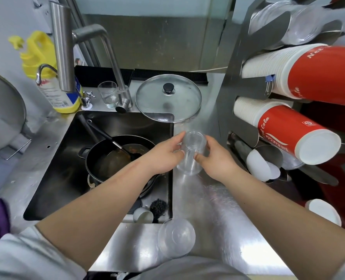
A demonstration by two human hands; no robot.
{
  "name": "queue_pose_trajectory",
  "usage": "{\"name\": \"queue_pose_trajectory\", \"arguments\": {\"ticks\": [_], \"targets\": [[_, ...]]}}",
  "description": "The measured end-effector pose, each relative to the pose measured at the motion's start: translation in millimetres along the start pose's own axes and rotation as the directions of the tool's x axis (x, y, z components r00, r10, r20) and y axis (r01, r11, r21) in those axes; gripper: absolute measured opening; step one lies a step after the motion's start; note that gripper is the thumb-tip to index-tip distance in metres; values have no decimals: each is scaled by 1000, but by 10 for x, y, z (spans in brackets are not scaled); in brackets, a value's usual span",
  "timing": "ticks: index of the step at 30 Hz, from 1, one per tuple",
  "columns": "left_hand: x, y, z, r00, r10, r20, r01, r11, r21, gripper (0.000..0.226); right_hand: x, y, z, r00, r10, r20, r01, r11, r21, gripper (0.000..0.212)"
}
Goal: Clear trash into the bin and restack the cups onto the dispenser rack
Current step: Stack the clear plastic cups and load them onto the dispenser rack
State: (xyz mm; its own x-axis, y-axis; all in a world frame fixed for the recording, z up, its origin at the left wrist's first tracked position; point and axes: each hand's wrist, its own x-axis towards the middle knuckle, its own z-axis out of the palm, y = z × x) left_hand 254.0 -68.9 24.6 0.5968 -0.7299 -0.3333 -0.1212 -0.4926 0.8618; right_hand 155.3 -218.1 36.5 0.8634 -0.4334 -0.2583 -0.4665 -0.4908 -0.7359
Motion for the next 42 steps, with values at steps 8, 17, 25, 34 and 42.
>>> {"name": "queue_pose_trajectory", "arguments": {"ticks": [8,17,25,34,42], "targets": [[21,-30,-18,1000,-12,7,12,1000,-1,83,-18,-36,-16,1000,17,8,-17,1000,-10,55],[-9,13,-21,999,-36,-11,36,996,83,80,-46,-74,-51,999,34,-3,-35,996,-81,52],[33,-279,23,991,-128,-48,131,989,72,70,-28,-89,-66,1000,-12,-28,12,1000,-18,89],[161,-492,219,994,-83,-70,99,957,274,82,75,-78,70,995,-86,-52,84,996,-37,81],[104,-599,346,996,9,-91,25,929,369,98,-334,170,111,957,-230,-175,230,973,-18,72]]}}
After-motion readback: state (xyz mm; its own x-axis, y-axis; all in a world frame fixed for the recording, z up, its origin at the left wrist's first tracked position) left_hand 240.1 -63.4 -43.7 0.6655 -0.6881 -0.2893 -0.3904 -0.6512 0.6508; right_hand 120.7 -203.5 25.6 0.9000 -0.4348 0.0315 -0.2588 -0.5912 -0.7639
